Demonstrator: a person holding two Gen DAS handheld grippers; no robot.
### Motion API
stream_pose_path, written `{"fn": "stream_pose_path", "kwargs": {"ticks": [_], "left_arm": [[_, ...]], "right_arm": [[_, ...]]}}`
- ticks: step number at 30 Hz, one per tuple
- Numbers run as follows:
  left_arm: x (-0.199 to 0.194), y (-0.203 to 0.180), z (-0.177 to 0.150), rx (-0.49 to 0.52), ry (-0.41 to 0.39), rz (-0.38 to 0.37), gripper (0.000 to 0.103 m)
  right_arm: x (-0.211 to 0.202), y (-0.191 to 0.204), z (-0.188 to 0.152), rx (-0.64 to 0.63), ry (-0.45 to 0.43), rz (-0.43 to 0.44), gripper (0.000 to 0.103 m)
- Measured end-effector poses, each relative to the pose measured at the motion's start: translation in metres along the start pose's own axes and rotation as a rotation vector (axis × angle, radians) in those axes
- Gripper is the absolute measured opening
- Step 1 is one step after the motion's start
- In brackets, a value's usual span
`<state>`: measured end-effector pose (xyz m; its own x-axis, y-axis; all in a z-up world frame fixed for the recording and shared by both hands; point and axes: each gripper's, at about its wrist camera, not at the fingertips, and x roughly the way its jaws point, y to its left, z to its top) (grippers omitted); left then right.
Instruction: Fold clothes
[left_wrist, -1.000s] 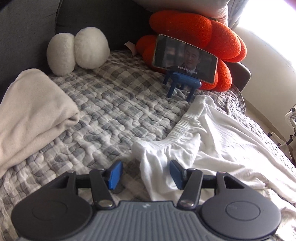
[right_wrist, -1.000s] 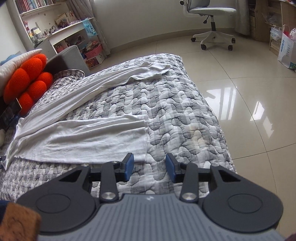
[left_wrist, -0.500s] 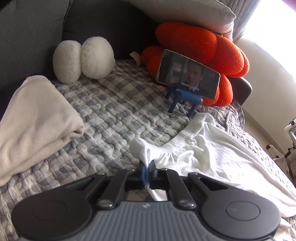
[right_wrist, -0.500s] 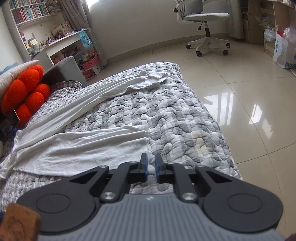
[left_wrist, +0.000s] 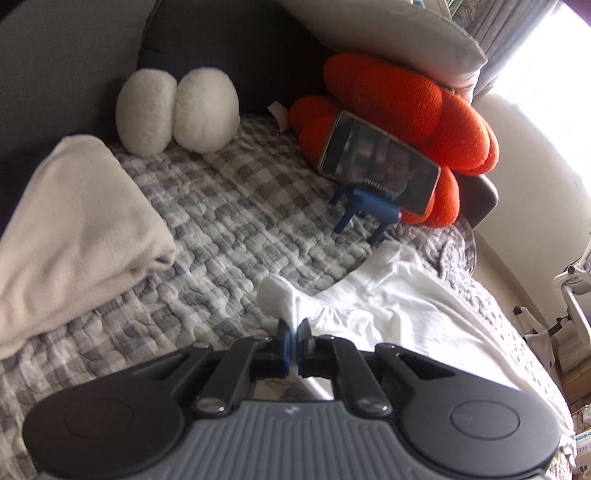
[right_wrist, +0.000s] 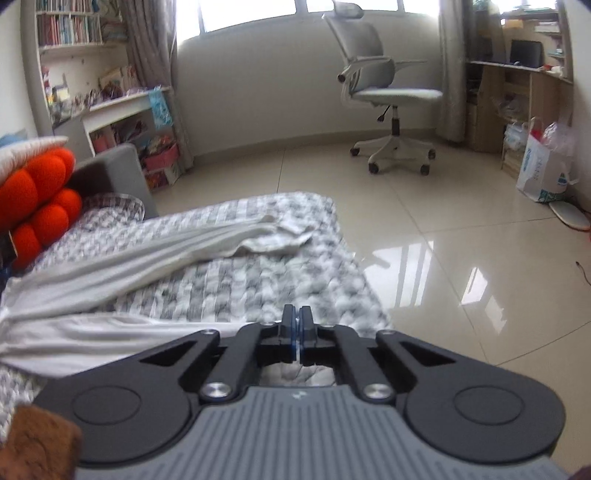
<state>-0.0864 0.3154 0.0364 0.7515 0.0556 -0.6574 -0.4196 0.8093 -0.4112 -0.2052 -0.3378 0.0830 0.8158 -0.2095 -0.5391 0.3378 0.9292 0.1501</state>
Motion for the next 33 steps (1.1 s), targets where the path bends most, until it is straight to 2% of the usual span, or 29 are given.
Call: {"fn": "stream_pose_path", "kwargs": {"ticks": [2, 4, 9, 12, 15, 17, 19, 20, 21, 22, 23, 24, 28, 30, 31, 32, 33], "left_arm": [[-0.007, 0.001, -0.002, -0.024, 0.020, -0.015, 0.003], [-0.010, 0.000, -0.012, -0.030, 0.046, -0.017, 0.003], [-0.011, 0.007, -0.038, -0.011, 0.074, 0.022, 0.003], [-0.010, 0.016, -0.043, -0.028, 0.094, 0.013, 0.003], [-0.010, 0.018, -0.043, 0.004, 0.090, 0.015, 0.003], [-0.010, 0.019, -0.040, 0.006, 0.087, 0.024, 0.004], [-0.009, 0.020, -0.039, 0.000, 0.088, 0.027, 0.004], [-0.009, 0.019, -0.039, 0.001, 0.087, 0.028, 0.004], [-0.010, 0.019, -0.039, 0.002, 0.085, 0.028, 0.004], [-0.010, 0.018, -0.040, 0.006, 0.082, 0.027, 0.004], [-0.011, 0.018, -0.040, 0.010, 0.080, 0.027, 0.003], [-0.012, 0.018, -0.040, 0.010, 0.078, 0.026, 0.004], [-0.011, 0.020, -0.039, 0.002, 0.072, 0.027, 0.004], [-0.009, 0.017, -0.041, 0.024, 0.070, 0.036, 0.003], [-0.008, 0.015, -0.042, 0.037, 0.069, 0.041, 0.003], [-0.007, 0.013, -0.043, 0.048, 0.069, 0.045, 0.003], [-0.007, 0.012, -0.043, 0.053, 0.068, 0.047, 0.003]], "right_arm": [[-0.015, -0.011, 0.015, 0.016, -0.049, -0.022, 0.000], [-0.021, -0.022, 0.018, 0.025, -0.057, -0.048, 0.000], [-0.010, -0.037, -0.007, 0.010, 0.014, -0.130, 0.000], [-0.002, -0.043, -0.026, 0.036, 0.067, -0.101, 0.000], [0.009, -0.035, -0.038, 0.024, 0.148, -0.001, 0.004], [0.013, -0.024, -0.041, -0.001, 0.172, 0.032, 0.014], [0.015, -0.017, -0.041, 0.019, 0.186, 0.081, 0.014], [0.015, -0.014, -0.040, 0.032, 0.194, 0.106, 0.019], [0.017, -0.013, -0.039, 0.062, 0.198, 0.130, 0.025], [0.018, -0.014, -0.038, 0.106, 0.206, 0.158, 0.043], [0.020, -0.015, -0.037, 0.152, 0.215, 0.187, 0.053], [0.023, -0.017, -0.036, 0.192, 0.238, 0.208, 0.054], [0.031, -0.013, -0.044, 0.253, 0.323, 0.230, 0.054], [0.030, -0.004, -0.046, 0.198, 0.303, 0.193, 0.053], [0.029, 0.001, -0.046, 0.167, 0.290, 0.172, 0.050], [0.028, 0.005, -0.047, 0.137, 0.276, 0.151, 0.024], [0.029, 0.008, -0.047, 0.127, 0.267, 0.137, 0.004]]}}
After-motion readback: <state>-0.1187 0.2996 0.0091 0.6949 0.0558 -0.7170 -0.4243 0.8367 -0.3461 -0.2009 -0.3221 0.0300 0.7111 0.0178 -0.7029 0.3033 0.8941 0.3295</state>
